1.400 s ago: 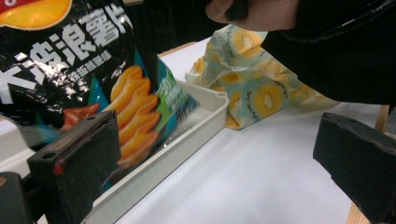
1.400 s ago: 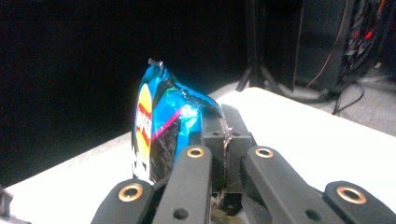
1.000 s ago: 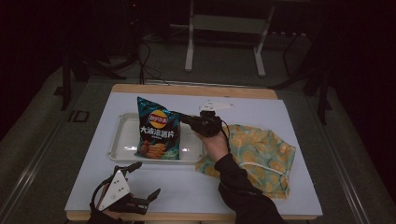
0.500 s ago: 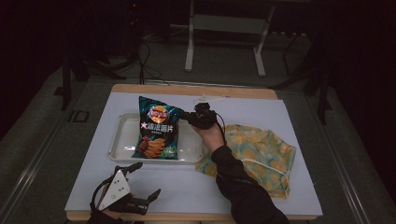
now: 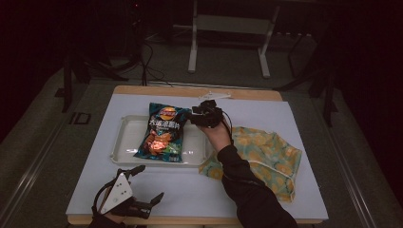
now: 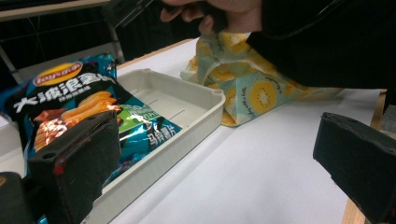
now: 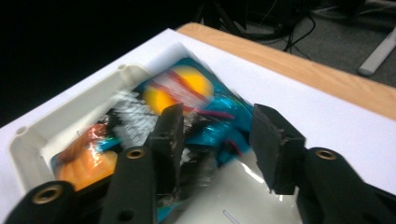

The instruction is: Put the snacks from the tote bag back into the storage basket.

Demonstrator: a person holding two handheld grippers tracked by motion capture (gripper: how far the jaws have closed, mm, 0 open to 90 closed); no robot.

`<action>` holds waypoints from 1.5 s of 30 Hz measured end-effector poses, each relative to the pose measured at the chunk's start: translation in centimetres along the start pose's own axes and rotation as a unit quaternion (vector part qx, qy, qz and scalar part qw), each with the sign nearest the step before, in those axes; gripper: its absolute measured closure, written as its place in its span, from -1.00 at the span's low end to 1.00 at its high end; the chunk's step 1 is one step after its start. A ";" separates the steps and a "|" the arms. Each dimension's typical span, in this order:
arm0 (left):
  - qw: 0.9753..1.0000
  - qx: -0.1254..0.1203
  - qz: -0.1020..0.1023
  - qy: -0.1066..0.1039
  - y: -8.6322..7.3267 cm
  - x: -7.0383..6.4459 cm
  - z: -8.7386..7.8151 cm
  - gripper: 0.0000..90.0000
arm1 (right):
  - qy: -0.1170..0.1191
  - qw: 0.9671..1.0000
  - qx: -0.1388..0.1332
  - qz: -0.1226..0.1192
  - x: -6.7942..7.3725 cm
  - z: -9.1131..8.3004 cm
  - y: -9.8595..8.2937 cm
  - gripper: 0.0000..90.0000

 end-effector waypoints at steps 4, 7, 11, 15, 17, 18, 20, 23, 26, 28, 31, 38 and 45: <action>1.000 -0.001 -0.001 0.000 0.0 0.0 0.0 -0.97 | 0.006 1.000 0.001 -0.016 -0.1 -1.5 0.3 -0.03; 1.000 0.000 -0.001 0.001 0.0 0.0 0.0 -0.97 | 0.015 0.999 0.012 -0.026 -0.3 -2.2 0.2 -0.19; 1.000 0.000 -0.002 0.001 0.0 0.0 0.1 -0.97 | 0.026 0.999 0.017 -0.029 -1.0 -3.4 0.1 -0.44; 1.000 0.003 -0.001 0.001 0.0 0.0 0.1 -0.97 | 0.029 0.999 0.015 -0.037 -1.5 -4.6 0.1 -0.68; 1.000 0.001 -0.003 0.001 0.0 0.0 0.1 -0.97 | 0.023 0.999 0.017 -0.046 -1.9 -5.3 0.1 -0.70; 1.000 0.001 -0.003 0.000 0.0 0.0 0.1 -0.97 | 0.021 0.999 0.017 -0.046 -2.2 -5.6 0.1 -0.69; 1.000 0.002 -0.003 -0.001 0.0 0.0 0.1 -0.97 | 0.007 0.998 0.019 -0.052 -2.8 -6.4 0.0 -0.69; 1.000 0.003 -0.003 -0.001 0.0 0.0 0.2 -0.97 | -0.008 0.999 0.013 -0.049 -3.8 -7.6 -0.1 -0.69; 1.000 0.004 -0.005 -0.002 0.0 0.0 0.3 -0.97 | -0.026 0.999 0.008 -0.043 -4.9 -8.8 -0.2 -0.69; 1.000 0.006 -0.003 -0.004 0.0 0.0 0.3 -0.97 | -0.030 0.999 0.009 -0.039 -5.6 -9.4 -0.4 -0.68; 1.000 0.005 -0.003 -0.005 0.0 0.0 0.3 -0.97 | -0.040 0.998 0.012 -0.039 -6.7 -10.4 -0.7 -0.68; 1.000 0.007 -0.003 -0.005 -0.1 -0.1 0.4 -0.97 | -0.061 0.998 0.011 -0.024 -8.9 -12.6 -1.9 -0.68; 1.000 0.008 -0.003 -0.005 -0.1 0.0 0.4 -0.97 | -0.088 0.996 0.012 -0.021 -10.8 -14.6 -3.8 -0.68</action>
Point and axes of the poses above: each handheld gripper's, and its own axes: z roughly forward along the jaws, y roughly out of its top, x roughly to its left, the point moved 3 cm from there along z, roughly forward along the jaws, and after that the axes turned 4 degrees about -y, right-handed, at the moved point
